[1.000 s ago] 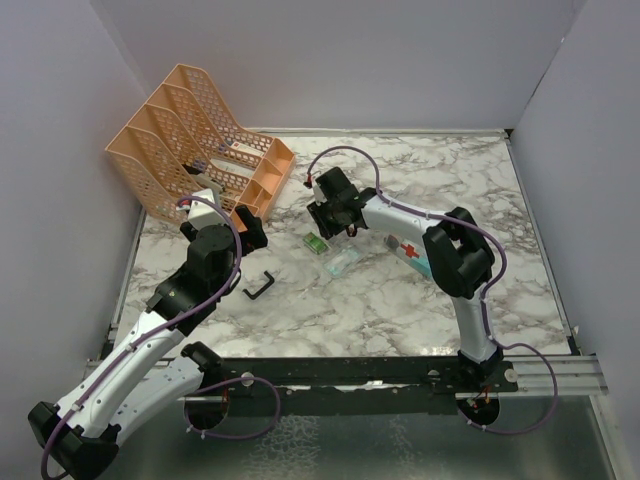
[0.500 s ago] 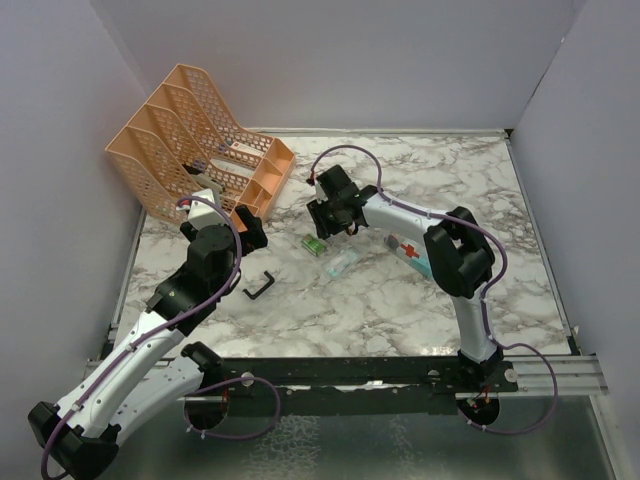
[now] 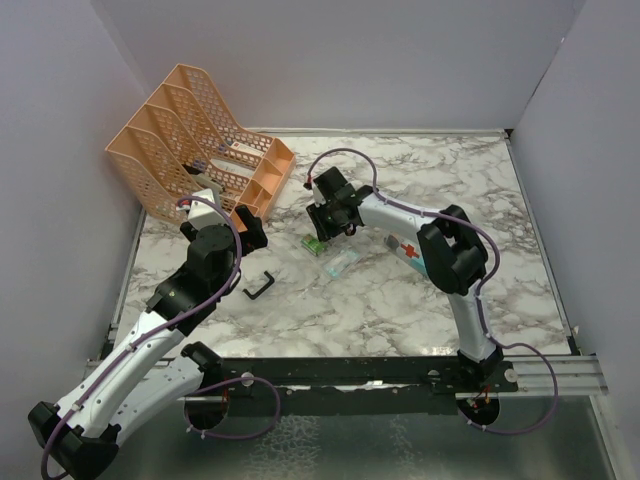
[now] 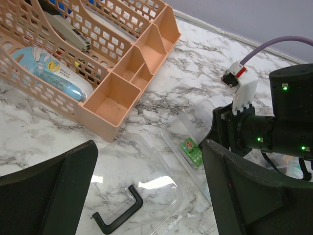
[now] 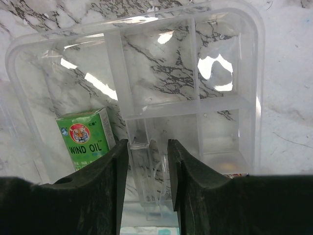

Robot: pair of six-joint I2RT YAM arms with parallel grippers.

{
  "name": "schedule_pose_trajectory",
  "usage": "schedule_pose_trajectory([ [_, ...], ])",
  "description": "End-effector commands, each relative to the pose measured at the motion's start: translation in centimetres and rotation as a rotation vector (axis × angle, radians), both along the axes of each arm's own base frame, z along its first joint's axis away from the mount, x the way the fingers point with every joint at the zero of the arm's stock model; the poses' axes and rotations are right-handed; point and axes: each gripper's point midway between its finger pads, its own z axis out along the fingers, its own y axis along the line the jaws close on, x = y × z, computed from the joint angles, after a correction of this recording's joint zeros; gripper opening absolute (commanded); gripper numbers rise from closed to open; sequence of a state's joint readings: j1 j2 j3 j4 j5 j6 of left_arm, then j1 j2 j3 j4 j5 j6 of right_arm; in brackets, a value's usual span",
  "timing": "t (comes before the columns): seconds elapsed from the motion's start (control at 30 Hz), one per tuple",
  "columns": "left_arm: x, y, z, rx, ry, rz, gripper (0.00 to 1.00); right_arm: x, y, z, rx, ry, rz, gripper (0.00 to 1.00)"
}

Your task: Organize the medicine kit

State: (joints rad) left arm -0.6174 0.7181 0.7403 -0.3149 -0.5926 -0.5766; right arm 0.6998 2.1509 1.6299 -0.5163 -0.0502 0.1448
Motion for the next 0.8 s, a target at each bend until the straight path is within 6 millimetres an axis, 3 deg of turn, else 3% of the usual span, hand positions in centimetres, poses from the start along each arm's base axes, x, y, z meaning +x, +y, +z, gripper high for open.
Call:
schedule_pose_trajectory([
  [0.0, 0.1, 0.3, 1.0, -0.005, -0.028, 0.014, 0.91, 0.0, -0.2, -1.1, -0.027, 0.005, 0.041, 0.37],
  [0.37, 0.1, 0.2, 1.0, -0.004, -0.027, 0.014, 0.91, -0.2, -1.2, -3.2, -0.124, -0.011, 0.044, 0.34],
  [0.43, 0.1, 0.3, 1.0, -0.005, -0.027, 0.016, 0.91, -0.3, -1.4, -3.6, -0.152, -0.014, 0.047, 0.30],
  [0.53, 0.1, 0.2, 1.0, -0.005, -0.028, 0.015, 0.91, -0.5, -1.5, -3.7, -0.183, -0.024, 0.053, 0.15],
  [0.63, 0.1, 0.2, 1.0, -0.006, -0.028, 0.015, 0.91, -0.2, -1.2, -2.1, -0.159, -0.051, 0.043, 0.06],
  [0.77, 0.1, 0.3, 1.1, -0.005, -0.028, 0.015, 0.91, 0.3, -0.3, 1.7, -0.086, -0.099, 0.029, 0.03],
])
